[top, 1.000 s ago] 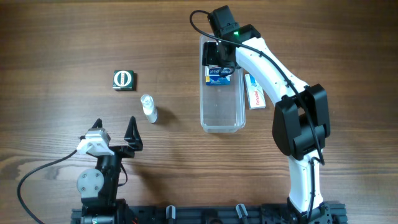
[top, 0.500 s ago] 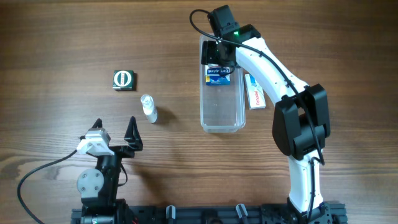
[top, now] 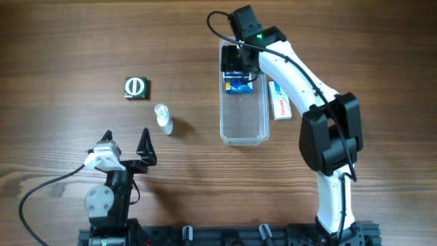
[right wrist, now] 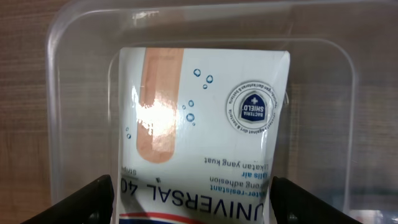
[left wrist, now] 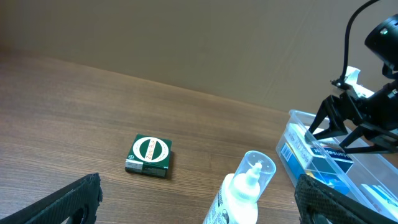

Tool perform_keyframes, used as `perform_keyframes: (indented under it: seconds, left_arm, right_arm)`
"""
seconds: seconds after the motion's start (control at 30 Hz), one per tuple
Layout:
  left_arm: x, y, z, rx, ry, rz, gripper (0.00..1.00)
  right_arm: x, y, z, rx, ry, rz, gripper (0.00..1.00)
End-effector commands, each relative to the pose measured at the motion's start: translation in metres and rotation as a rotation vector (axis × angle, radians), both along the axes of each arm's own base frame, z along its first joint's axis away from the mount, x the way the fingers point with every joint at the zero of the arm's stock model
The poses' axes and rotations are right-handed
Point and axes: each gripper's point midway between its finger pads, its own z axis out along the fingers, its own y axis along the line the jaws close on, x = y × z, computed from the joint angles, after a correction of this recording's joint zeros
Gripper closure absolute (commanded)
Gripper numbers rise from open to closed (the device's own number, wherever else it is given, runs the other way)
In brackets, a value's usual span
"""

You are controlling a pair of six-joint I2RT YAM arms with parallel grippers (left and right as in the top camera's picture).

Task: Pack container
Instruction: 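Lower the Hansaplast box into the container and open the right gripper, then move the right gripper down onto the white-green box beside the container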

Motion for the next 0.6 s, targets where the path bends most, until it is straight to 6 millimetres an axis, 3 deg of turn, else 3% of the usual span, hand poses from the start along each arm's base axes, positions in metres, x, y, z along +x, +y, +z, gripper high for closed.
perform_keyframes:
  seconds: [0.0, 0.1, 0.2, 0.27, 0.4, 0.57]
  left_arm:
    - [0.0, 0.0, -0.002, 0.015, 0.001, -0.004, 0.0]
    - [0.0, 0.0, -0.002, 0.015, 0.001, -0.004, 0.0]
    - [0.0, 0.0, -0.002, 0.015, 0.001, -0.004, 0.0]
    - [0.0, 0.0, -0.002, 0.015, 0.001, -0.004, 0.0]
    - [0.0, 0.0, -0.002, 0.015, 0.001, -0.004, 0.0]
    - [0.0, 0.0, -0.002, 0.015, 0.001, -0.004, 0.0]
  right_arm:
    - [0.008, 0.001, 0.085, 0.024, -0.172, 0.059, 0.17]
    - [0.002, -0.017, 0.129, -0.001, -0.246, 0.051, 0.15]
    - [-0.017, -0.064, 0.173, -0.114, -0.292, 0.046, 0.09]
    - [-0.033, -0.099, 0.186, -0.188, -0.271, 0.067, 0.07]
    - [-0.057, -0.149, 0.177, -0.214, -0.14, 0.061, 0.04]
    - [-0.073, -0.164, 0.135, -0.097, 0.024, 0.076, 0.04]
